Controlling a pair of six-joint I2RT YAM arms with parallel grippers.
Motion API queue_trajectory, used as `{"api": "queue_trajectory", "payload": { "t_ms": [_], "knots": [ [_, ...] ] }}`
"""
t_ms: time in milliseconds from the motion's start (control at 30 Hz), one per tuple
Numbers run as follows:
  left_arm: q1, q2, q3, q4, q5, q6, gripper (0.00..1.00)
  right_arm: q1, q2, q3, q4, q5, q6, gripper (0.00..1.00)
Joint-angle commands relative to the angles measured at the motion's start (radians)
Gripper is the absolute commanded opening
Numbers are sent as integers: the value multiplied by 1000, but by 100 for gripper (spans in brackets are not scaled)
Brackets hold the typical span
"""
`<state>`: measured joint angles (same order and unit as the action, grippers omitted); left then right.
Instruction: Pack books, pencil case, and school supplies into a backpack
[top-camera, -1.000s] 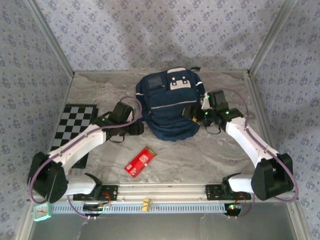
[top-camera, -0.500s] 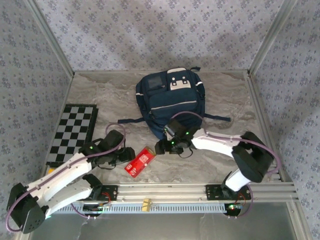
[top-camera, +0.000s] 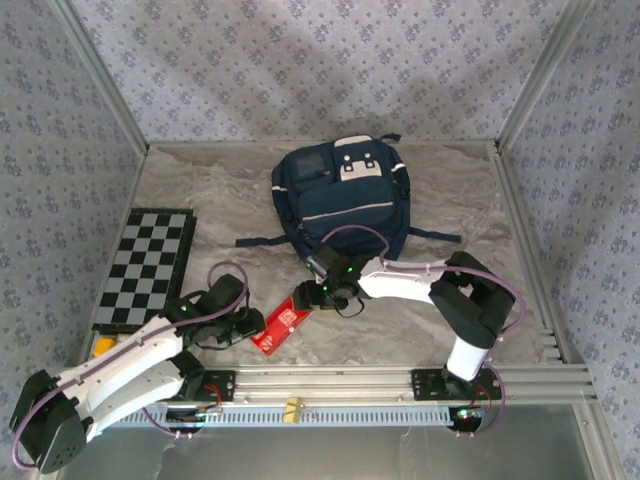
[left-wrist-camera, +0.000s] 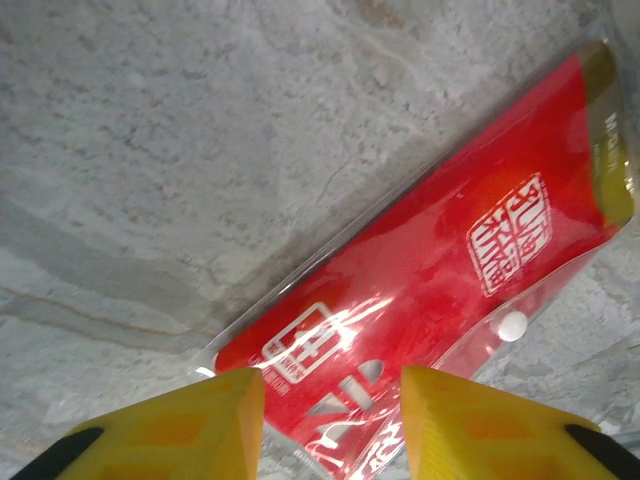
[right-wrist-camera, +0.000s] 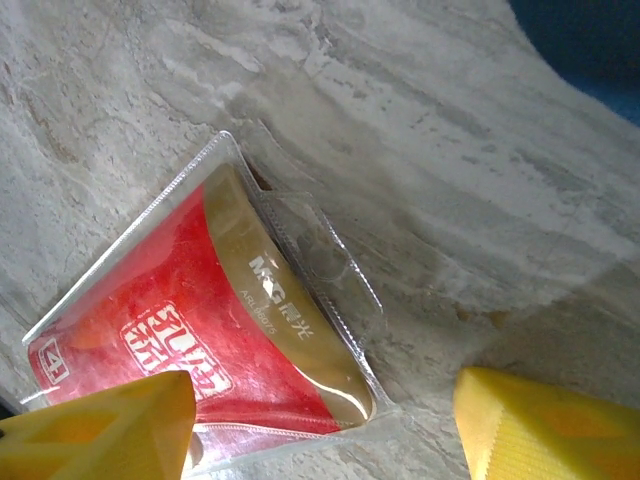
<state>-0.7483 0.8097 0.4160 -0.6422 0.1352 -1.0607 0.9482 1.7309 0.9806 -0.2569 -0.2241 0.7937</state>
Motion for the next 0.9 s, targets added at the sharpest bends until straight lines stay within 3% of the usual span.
{"api": "queue_trajectory", "payload": {
  "t_ms": [0, 400, 700, 867],
  "knots": [
    [-5, 21, -11, 47, 16, 0, 38, 1, 22, 5, 22, -4, 16, 72],
    [2, 83, -71, 73, -17, 16, 30, 21, 55, 56, 103, -162, 70, 72],
    [13, 106, -80, 71, -43, 19, 26, 6, 4, 48, 123, -191, 80, 72],
    [14, 111, -71, 74, -40, 22, 25, 7, -22, 32, 162, -230, 84, 67]
  ]
}}
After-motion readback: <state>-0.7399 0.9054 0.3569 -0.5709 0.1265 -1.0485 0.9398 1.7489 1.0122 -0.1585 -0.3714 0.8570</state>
